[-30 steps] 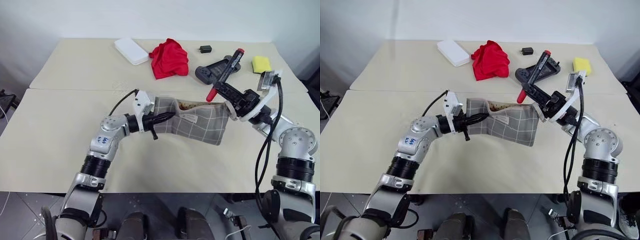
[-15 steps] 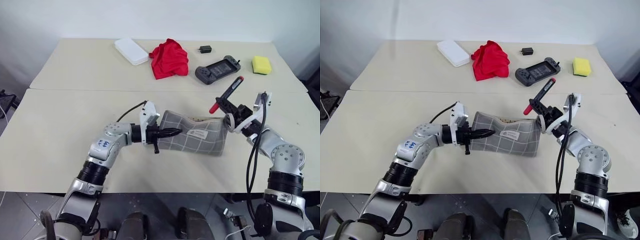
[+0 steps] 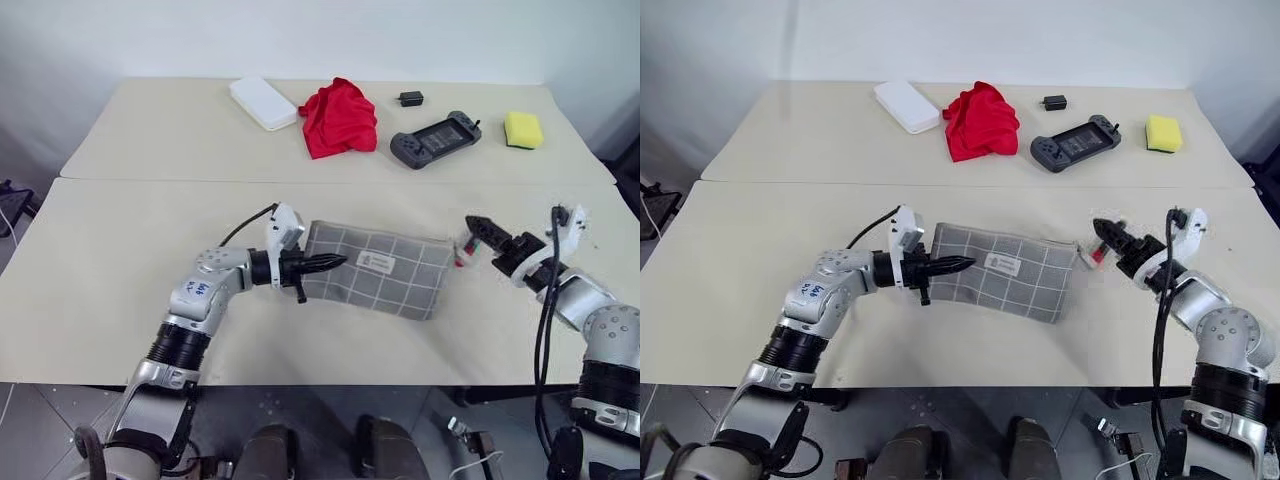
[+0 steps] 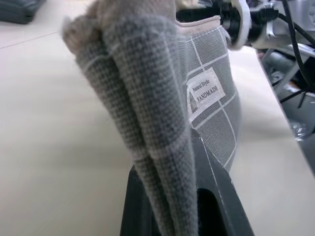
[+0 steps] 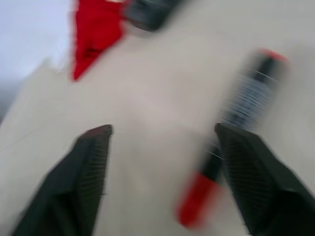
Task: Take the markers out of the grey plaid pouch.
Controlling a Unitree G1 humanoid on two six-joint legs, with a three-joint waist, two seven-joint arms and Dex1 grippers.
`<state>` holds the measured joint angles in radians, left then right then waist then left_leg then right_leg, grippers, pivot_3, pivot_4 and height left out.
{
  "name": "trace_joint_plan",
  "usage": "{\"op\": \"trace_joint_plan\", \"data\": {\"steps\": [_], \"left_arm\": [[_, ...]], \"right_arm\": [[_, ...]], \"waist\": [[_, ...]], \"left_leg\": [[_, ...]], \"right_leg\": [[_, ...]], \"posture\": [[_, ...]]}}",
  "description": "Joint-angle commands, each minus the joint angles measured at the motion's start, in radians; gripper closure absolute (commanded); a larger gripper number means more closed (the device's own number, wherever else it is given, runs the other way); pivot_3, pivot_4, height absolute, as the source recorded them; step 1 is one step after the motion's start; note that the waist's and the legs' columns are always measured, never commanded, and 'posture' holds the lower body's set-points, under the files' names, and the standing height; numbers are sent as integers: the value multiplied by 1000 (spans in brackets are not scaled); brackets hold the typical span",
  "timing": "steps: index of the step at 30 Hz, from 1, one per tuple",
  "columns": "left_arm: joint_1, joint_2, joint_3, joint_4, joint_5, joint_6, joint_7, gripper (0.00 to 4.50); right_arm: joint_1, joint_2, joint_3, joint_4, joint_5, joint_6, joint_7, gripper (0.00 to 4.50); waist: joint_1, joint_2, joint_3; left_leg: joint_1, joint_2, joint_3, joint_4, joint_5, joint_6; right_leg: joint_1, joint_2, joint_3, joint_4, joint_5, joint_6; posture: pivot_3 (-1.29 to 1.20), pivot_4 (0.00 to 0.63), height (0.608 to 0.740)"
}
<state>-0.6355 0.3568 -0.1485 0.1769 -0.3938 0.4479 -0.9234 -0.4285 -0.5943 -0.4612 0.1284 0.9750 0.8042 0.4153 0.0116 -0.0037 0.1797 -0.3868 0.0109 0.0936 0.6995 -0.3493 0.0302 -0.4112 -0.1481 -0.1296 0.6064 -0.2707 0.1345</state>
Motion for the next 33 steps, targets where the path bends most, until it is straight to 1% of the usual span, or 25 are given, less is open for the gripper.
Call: {"op": "trace_joint_plan", "data": {"steps": [1,3,7,8,11,12,13,14,15,16,17,18,20,23,24,26,29,31,33], "left_arm": [[4,20,32,-15,8,-49,-20,4500],[4,26,38,-9,17,-72,-24,4500],[2,38,56,5,25,-131,-45,4500],[-6,42,73,16,31,-182,-47,4500],[-17,49,92,44,56,-291,-51,4500],[-17,49,94,54,70,-334,-51,4500],[-17,46,100,65,79,-377,-47,4500],[-18,42,104,73,84,-406,-46,4500],[-18,37,108,82,89,-439,-45,4500],[-19,34,112,93,98,-471,-41,4500],[-18,31,113,98,105,-494,-38,4500],[-16,26,113,114,119,-552,-36,4500],[-9,17,111,145,135,-637,-45,4500],[-22,10,113,202,151,-717,-46,4500],[-28,6,113,219,154,-732,-44,4500],[-36,1,112,240,158,-751,-45,4500],[-31,-24,107,252,158,-787,-35,4500],[-22,-39,102,262,169,-821,-28,4500],[-16,-50,99,272,176,-852,-29,4500]], "right_arm": [[-20,-124,3,-25,-27,-62,262,975],[-33,-163,16,8,-44,-61,322,975],[-56,-228,82,72,-168,-131,409,975],[-67,-263,123,107,-237,-152,412,975],[-76,-334,211,183,-380,-181,418,975],[-72,-347,218,203,-404,-191,422,975],[-80,-350,195,211,-390,-165,414,975],[-88,-349,174,216,-377,-146,410,622],[-88,-343,165,201,-379,-177,426,445],[-86,-345,167,184,-387,-192,440,74],[-82,-348,171,172,-396,-208,452,33],[-47,-369,185,93,-383,-248,553,33],[-28,-380,207,-1,-404,-362,656,33],[-23,-396,206,-28,-414,-414,738,33],[0,-430,223,-15,-456,-446,768,33],[31,-467,241,12,-515,-509,807,33],[37,-460,188,49,-498,-516,796,33],[40,-472,184,-12,-474,-500,820,33],[23,-472,204,-84,-473,-525,845,33]], "waist": [[1,1,0],[2,1,0],[10,1,0],[11,1,0],[13,1,0],[15,1,0],[15,1,0],[14,1,0],[13,1,0],[12,1,0],[12,1,0],[12,1,0],[13,1,0],[12,0,0],[13,0,1],[23,0,1],[24,0,1],[22,0,1],[16,0,1]], "left_leg": [[0,0,0,0,0,0],[0,0,0,0,0,0],[0,0,0,0,0,0],[0,0,0,0,0,0],[0,0,1,1,0,0],[0,0,0,1,0,0],[0,0,0,0,0,0],[0,0,0,0,0,0],[0,0,0,0,0,0],[0,0,0,0,0,0],[0,0,0,0,0,0],[0,0,0,0,0,0],[0,0,0,0,0,0],[0,0,1,0,0,0],[0,0,0,1,0,0],[0,-1,-1,2,0,0],[0,-1,0,2,-1,2],[0,-1,0,2,-1,2],[0,-1,0,2,-1,2]], "right_leg": [[0,0,1,0,0,0],[0,0,0,-1,0,0],[1,0,0,0,0,0],[0,0,0,0,0,0],[0,-1,0,0,0,0],[0,-1,0,0,0,0],[0,-1,-1,0,0,0],[0,-1,-1,-1,0,0],[0,-1,-1,-1,0,0],[0,-1,-1,-1,0,0],[0,-1,-1,-1,0,0],[0,-1,-1,-1,0,0],[0,0,-1,-1,0,0],[0,0,-1,-1,0,0],[1,0,-2,-1,0,0],[2,-1,-3,-1,0,0],[2,-1,-2,-2,1,1],[2,-1,-2,-2,1,2],[2,-1,-2,-2,1,2]], "posture": [[0,150,740],[0,150,740],[0,150,740],[0,150,740],[0,150,740],[0,150,740],[0,150,740],[0,150,740],[0,150,740],[0,150,740],[0,150,740],[0,150,740],[0,150,740],[0,150,740],[0,150,740],[0,150,740],[0,150,740],[0,150,740],[0,150,740]]}}
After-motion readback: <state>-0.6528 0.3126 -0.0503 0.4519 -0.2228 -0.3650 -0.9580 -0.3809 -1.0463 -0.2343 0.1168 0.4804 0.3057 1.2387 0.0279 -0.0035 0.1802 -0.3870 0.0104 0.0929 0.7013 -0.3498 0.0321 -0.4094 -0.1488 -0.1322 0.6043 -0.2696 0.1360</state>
